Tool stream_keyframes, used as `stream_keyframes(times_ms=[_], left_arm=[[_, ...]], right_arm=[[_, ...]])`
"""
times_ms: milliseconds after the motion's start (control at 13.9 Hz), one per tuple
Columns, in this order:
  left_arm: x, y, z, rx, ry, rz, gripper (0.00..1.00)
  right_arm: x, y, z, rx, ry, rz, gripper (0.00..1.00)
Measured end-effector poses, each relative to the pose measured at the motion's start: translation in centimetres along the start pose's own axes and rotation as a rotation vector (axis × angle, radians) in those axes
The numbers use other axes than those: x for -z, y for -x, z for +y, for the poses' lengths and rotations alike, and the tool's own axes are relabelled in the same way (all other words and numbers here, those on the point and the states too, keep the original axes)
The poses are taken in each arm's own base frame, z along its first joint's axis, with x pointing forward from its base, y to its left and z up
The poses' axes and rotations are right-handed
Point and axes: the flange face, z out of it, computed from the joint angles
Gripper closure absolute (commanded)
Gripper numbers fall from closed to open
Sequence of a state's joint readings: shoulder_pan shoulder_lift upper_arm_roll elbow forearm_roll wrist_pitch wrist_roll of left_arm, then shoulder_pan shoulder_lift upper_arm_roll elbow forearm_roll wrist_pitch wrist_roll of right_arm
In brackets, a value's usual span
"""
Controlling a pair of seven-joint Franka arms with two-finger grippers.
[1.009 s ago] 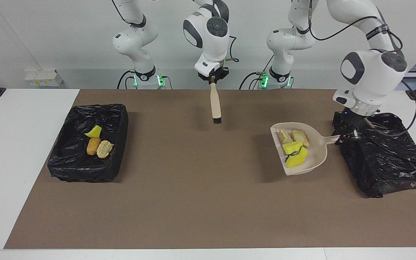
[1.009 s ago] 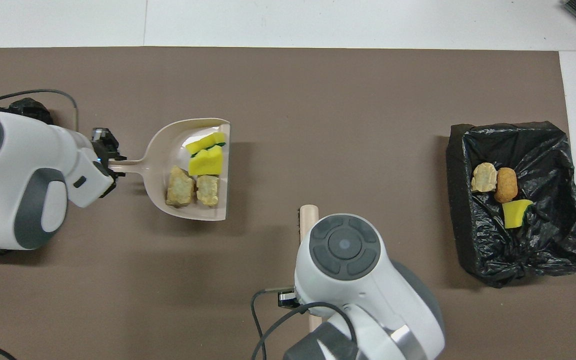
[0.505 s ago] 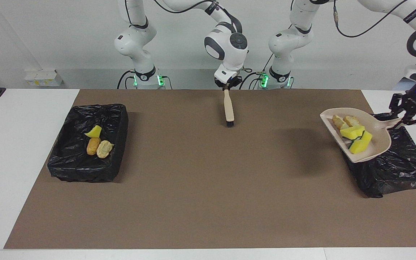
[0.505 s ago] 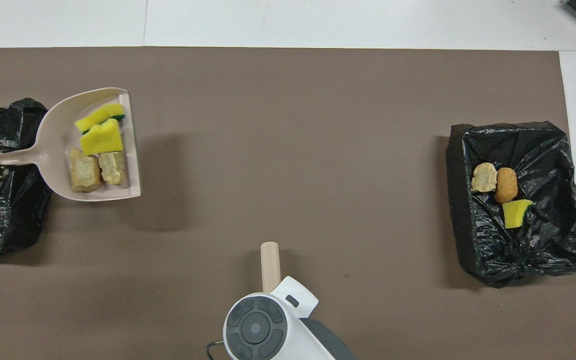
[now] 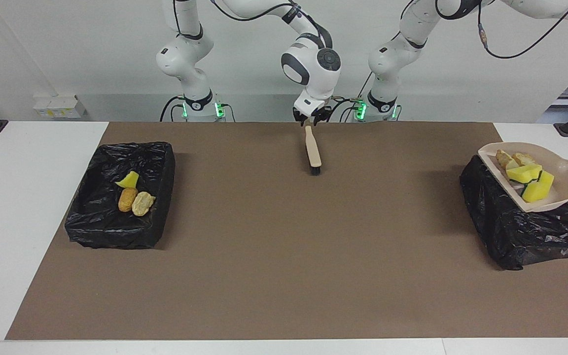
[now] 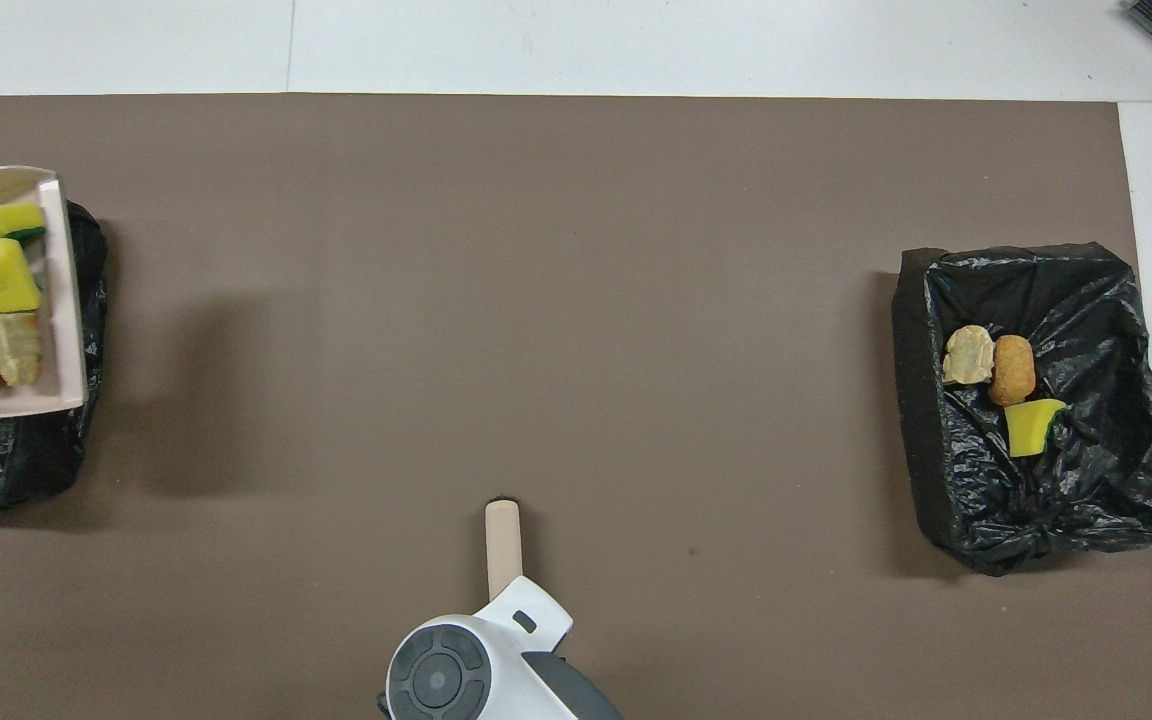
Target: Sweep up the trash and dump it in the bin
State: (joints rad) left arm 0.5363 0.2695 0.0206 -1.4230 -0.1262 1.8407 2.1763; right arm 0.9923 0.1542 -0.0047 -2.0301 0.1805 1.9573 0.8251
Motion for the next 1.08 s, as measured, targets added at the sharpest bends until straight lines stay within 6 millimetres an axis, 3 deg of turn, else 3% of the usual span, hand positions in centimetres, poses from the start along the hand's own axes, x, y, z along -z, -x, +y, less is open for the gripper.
stream_keyframes(times_ms=[216, 433, 793, 1081], left_arm=[[1.0, 2.4, -0.3, -0.058, -0.029, -0.162, 1.00], [0.2, 3.4, -1.1, -0.132, -0.003, -0.315, 1.00], [-0.6, 3.0, -2.0, -0.242, 0.080, -0.464, 1.00], [-1.0, 0.8, -2.7, -0.253, 0.109, -0.644, 1.00]], right_arm=[[3.2, -2.5, 1.6, -0.041, -0.004, 0.006, 0.00], [8.2, -6.4, 5.7, -0.097, -0.046, 0.026, 0.00], [16.8, -10.9, 17.3, -0.086, -0.092, 0.050, 0.00], [19.5, -14.6, 27.1, -0.056, -0.094, 0.063, 0.00]])
